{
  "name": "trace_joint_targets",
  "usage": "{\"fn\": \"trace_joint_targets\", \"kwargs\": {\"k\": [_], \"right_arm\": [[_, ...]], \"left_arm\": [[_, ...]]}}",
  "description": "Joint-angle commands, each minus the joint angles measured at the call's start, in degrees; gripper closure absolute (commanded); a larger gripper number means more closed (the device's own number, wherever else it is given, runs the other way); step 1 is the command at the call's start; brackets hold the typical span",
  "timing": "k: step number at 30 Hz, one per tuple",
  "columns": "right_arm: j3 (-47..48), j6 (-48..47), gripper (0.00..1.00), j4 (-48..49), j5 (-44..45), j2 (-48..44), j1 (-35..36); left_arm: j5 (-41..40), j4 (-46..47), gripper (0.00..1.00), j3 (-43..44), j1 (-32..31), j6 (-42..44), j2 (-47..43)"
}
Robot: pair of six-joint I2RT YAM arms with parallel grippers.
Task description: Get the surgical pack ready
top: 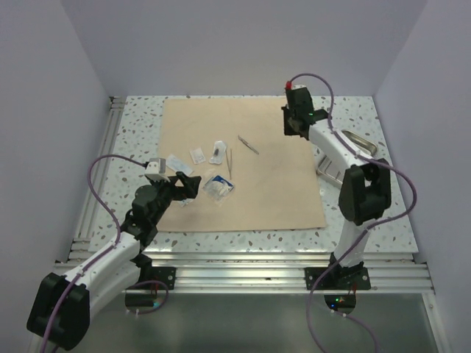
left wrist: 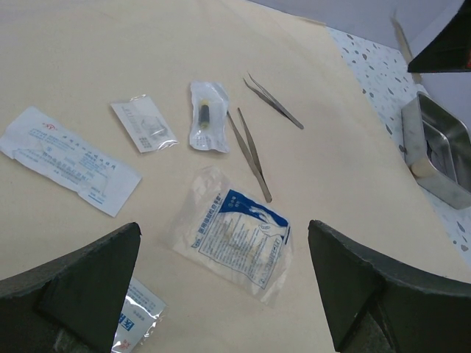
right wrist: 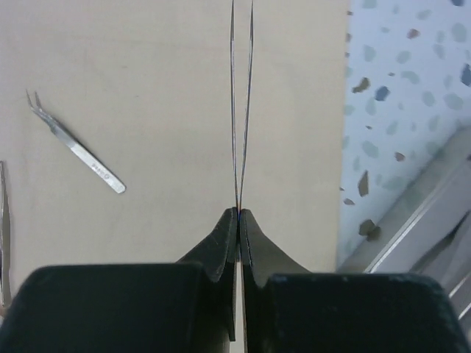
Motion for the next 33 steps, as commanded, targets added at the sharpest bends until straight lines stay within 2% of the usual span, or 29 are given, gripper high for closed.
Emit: {"fn": "trace_joint_targets", "kwargs": {"k": [1,6,8,11,27,31,32,33], "right_arm": [[-7.7,7.3,1.00,2.5,2.4,-8.3,-6.2],[-23.4,15.4,1.00,8.9,-1.1,-18.1,-18.3],[-26.4,16.9,1.00,10.1,-2.3,-19.4,-22.7],[-29.4,17.7,1.00,11.4,-3.1,-19.0,-25.4],[-28.0,20.4,1.00,13.4,-1.0,-6.3,-26.4],[-27.4,19.5,0.88,13.6,-2.6,-6.5,-26.5],[-27.7,19.3,0.80,13.6,-2.5,-7.8,-26.5],[-27.9,18.8,0.76,14.2,-2.5,-8.6,-26.5]], "left_arm": [[0.3,2.1,0.00,1.4,-0.4,0.8,0.1],[0.7,2.2,0.00,1.4,-0.4,0.7,-0.1],[0.8,2.2,0.00,1.4,-0.4,0.6,-0.1],[0.9,2.2,0.00,1.4,-0.4,0.5,-0.1],[0.8,1.9,0.00,1.3,-0.4,0.7,-0.7],[0.7,1.9,0.00,1.3,-0.4,0.7,-0.7],[0.8,2.0,0.00,1.3,-0.4,0.7,-0.6],[0.8,2.0,0.00,1.3,-0.4,0.7,-0.7]]}}
